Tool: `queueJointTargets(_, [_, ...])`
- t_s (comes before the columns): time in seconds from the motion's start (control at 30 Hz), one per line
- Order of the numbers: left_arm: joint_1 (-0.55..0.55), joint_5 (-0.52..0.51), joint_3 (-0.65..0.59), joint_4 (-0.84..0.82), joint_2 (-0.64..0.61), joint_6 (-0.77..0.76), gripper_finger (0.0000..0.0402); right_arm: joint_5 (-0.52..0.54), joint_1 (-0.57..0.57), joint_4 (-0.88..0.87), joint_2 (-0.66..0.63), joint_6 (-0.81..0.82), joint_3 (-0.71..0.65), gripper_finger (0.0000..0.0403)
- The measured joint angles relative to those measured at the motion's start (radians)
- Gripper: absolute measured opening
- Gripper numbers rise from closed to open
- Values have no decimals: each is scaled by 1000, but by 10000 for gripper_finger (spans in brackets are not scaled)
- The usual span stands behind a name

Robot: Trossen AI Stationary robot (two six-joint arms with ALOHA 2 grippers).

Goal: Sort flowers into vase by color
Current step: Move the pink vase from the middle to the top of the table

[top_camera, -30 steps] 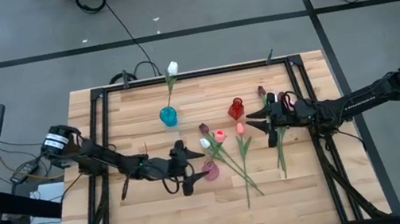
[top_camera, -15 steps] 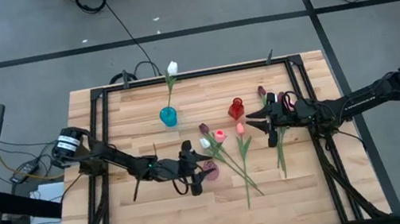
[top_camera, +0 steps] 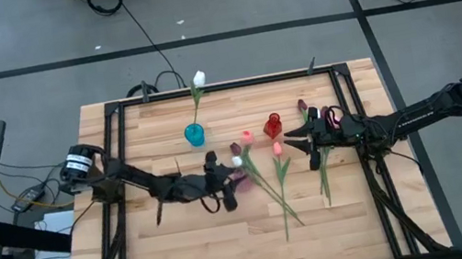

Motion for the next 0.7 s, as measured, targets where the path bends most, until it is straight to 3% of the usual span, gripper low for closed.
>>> queueJointTargets(0.17, [70, 4, 27, 95, -1, 29, 124, 0, 0, -1, 0, -1, 0, 118])
queueJointTargets(0.4, [228, 9, 118, -30, 10, 38, 127, 0, 0, 1, 0, -3, 0, 118])
queueJointTargets(0.7, [380, 118, 191, -50, 57, 33, 130, 0, 0, 2, 0, -4, 0, 118])
